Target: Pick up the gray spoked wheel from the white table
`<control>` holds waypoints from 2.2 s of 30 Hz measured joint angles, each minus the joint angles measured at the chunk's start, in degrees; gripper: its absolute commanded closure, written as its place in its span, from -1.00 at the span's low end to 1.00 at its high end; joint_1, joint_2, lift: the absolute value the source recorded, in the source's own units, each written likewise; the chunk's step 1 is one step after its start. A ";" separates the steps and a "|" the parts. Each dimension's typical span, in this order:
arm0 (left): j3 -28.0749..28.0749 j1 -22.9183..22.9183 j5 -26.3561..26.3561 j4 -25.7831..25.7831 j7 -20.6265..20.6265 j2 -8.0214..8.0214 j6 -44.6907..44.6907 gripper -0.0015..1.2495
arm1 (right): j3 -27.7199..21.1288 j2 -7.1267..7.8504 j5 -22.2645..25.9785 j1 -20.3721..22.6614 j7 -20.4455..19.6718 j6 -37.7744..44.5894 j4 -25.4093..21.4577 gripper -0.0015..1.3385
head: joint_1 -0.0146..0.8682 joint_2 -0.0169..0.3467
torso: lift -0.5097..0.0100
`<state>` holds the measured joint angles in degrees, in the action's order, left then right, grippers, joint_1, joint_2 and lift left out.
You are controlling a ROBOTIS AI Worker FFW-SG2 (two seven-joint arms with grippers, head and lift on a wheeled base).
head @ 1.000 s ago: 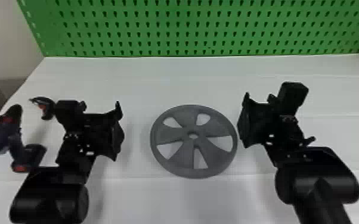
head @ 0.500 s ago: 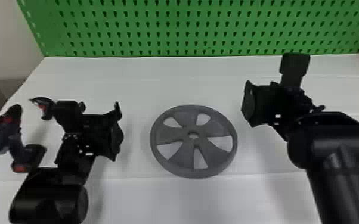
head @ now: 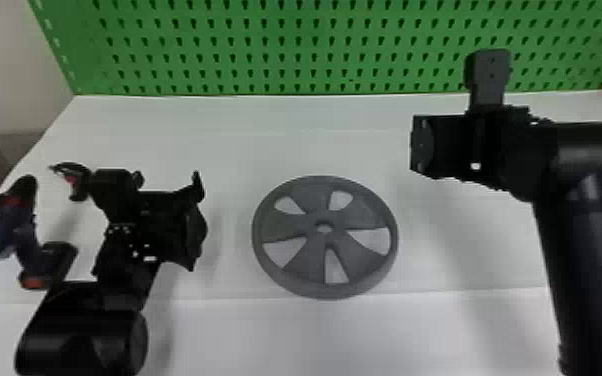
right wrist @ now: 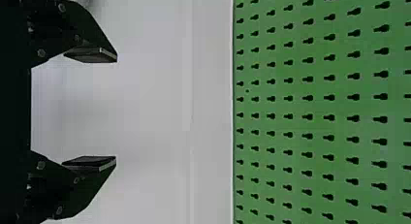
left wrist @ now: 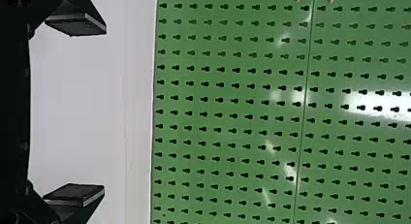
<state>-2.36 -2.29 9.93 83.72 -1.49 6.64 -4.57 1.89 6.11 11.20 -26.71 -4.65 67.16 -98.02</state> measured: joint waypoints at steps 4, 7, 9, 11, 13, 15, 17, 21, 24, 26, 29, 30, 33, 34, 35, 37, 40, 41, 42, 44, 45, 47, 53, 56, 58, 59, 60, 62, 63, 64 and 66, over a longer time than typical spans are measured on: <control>-0.05 -0.06 -0.05 0.00 0.00 0.02 0.00 -0.79 | -0.12 0.04 1.03 -3.14 0.00 5.49 2.68 -0.43 | 0.77 -0.71 | 0.55; -0.11 -0.10 -0.14 -0.01 0.00 0.03 0.00 -0.79 | -0.24 0.05 1.75 -5.41 0.00 8.97 4.95 -0.45 | 0.77 -0.71 | 0.55; -0.16 -0.13 -0.20 -0.01 0.00 0.04 0.00 -0.79 | -0.24 0.06 2.03 -6.69 0.00 10.84 6.35 -0.45 | 0.77 -0.71 | 0.55; -0.22 -0.20 -0.27 -0.01 0.00 0.04 0.00 -0.79 | -0.16 0.09 2.24 -8.10 0.00 12.76 8.10 -0.45 | 0.77 -0.71 | 0.55; -0.27 -0.24 -0.32 -0.02 0.00 0.04 0.00 -0.79 | -0.10 0.14 2.59 -9.45 0.00 14.52 10.02 -0.45 | 0.77 -0.71 | 0.55; -0.30 -0.28 -0.36 -0.02 0.00 0.04 0.00 -0.79 | -0.16 0.21 3.05 -10.63 0.00 16.15 11.78 -0.45 | 0.77 -0.71 | 0.55; -0.34 -0.32 -0.42 -0.03 0.00 0.04 0.00 -0.79 | -0.28 0.31 3.62 -12.06 0.00 18.28 13.88 -0.45 | 0.77 -0.71 | 0.55; -0.37 -0.35 -0.51 -0.03 0.00 0.04 0.00 -0.79 | -0.12 0.42 3.96 -14.91 0.00 21.80 17.63 -0.45 | 0.77 -0.71 | 0.55; -0.37 -0.38 -0.56 -0.04 0.00 0.04 0.00 -0.79 | 0.34 0.31 3.97 -17.52 -0.01 22.62 21.02 -0.45 | 0.77 -0.71 | 0.55; -0.41 -0.44 -0.63 -0.05 0.00 0.04 0.00 -0.79 | 0.60 0.20 4.05 -18.88 -0.01 22.75 23.16 -0.45 | 0.77 -0.71 | 0.55; -0.50 -0.53 -0.74 -0.05 0.00 0.04 0.00 -0.79 | 0.89 0.10 4.78 -20.83 -0.01 22.82 26.87 -0.45 | 0.77 -0.71 | 0.55; -0.52 -0.57 -0.79 -0.05 0.00 0.04 0.00 -0.79 | 0.99 0.10 5.30 -21.44 0.00 22.82 28.37 -0.45 | 0.77 -0.71 | 0.55; -0.58 -0.61 -0.93 -0.05 0.00 0.06 0.00 -0.79 | 1.36 0.31 6.65 -22.65 0.00 22.83 31.54 -0.45 | 0.77 -0.71 | 0.55; -0.61 -0.61 -0.98 -0.05 0.00 0.08 0.00 -0.79 | 1.65 0.49 7.20 -23.09 0.00 22.83 32.75 -0.45 | 0.77 -0.71 | 0.55; -0.62 -0.62 -1.00 -0.05 0.00 0.10 0.00 -0.79 | 1.88 0.64 7.57 -23.37 0.00 22.84 33.54 -0.45 | 0.77 -0.71 | 0.55; -0.63 -0.64 -1.04 -0.05 0.00 0.12 0.00 -0.79 | 2.43 1.01 8.28 -23.82 0.00 22.84 34.82 -0.45 | 0.77 -0.71 | 0.55; -0.63 -0.68 -1.11 -0.05 0.00 0.13 0.00 -0.79 | 3.51 1.80 9.68 -24.41 0.00 22.84 36.58 -0.45 | 0.77 -0.71 | 0.55; -0.64 -0.71 -1.15 -0.05 0.00 0.13 0.00 -0.79 | 4.05 2.14 10.34 -24.69 0.00 22.84 37.29 -0.45 | 0.77 -0.71 | 0.55; -0.66 -0.73 -1.18 -0.05 0.00 0.14 0.00 -0.79 | 4.45 2.37 10.81 -24.92 0.00 22.84 37.84 -0.45 | 0.77 -0.71 | 0.55; -0.73 -0.78 -1.25 -0.05 0.00 0.18 0.02 -0.80 | 5.33 2.88 11.67 -25.51 0.00 22.84 39.09 -0.45 | 0.77 -0.71 | 0.55; -0.78 -0.81 -1.29 -0.05 0.00 0.21 0.04 -0.79 | 5.70 3.08 11.98 -25.80 0.00 22.84 39.64 -0.45 | 0.77 -0.71 | 0.55; -0.91 -0.87 -1.35 -0.05 0.00 0.25 0.07 -0.79 | 6.73 3.55 12.83 -26.49 0.00 22.84 41.03 -0.45 | 0.77 -0.71 | 0.55; -1.15 -1.03 -1.41 -0.05 0.00 0.38 0.26 -0.79 | 10.24 4.88 16.56 -28.14 0.00 22.84 44.95 -0.45 | 0.77 -0.71 | 0.55; -1.18 -1.05 -1.41 -0.05 0.00 0.42 0.33 -0.79 | 11.41 5.38 18.08 -28.35 0.00 22.84 45.93 -0.45 | 0.77 -0.71 | 0.55; -1.22 -1.05 -1.41 -0.05 0.00 0.46 0.34 -0.79 | 11.89 5.64 18.91 -28.38 0.00 22.84 46.47 -0.45 | 0.77 -0.71 | 0.55; -1.23 -1.05 -1.42 -0.05 0.00 0.47 0.34 -0.79 | 12.01 5.73 19.22 -28.38 0.00 22.84 46.67 -0.45 | 0.77 -0.71 | 0.55; -1.23 -1.05 -1.42 -0.05 0.00 0.47 0.34 -0.79 | 12.10 5.81 19.51 -28.39 0.00 22.84 46.87 -0.45 | 0.77 -0.71 | 0.55; -1.25 -1.05 -1.43 -0.05 0.00 0.48 0.35 -0.79 | 12.17 6.00 20.10 -28.40 0.00 22.84 47.31 -0.45 | 0.77 -0.71 | 0.55; -1.26 -1.07 -1.43 -0.05 0.00 0.48 0.35 -0.79 | 12.17 6.09 20.38 -28.40 0.00 22.84 47.49 -0.45 | 0.77 -0.71 | 0.55; -1.27 -1.09 -1.43 -0.05 0.00 0.48 0.35 -0.79 | 12.17 6.14 20.53 -28.40 0.00 22.84 47.59 -0.45 | 0.77 -0.71 | 0.55; -1.30 -1.12 -1.43 -0.05 0.00 0.51 0.35 -0.79 | 12.17 6.24 20.74 -28.41 0.00 22.84 47.75 -0.45 | 0.77 -0.71 | 0.55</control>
<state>-3.66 -3.41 8.50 83.67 -1.49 7.15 -4.22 14.07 12.36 31.95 -55.12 -4.66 90.00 -50.27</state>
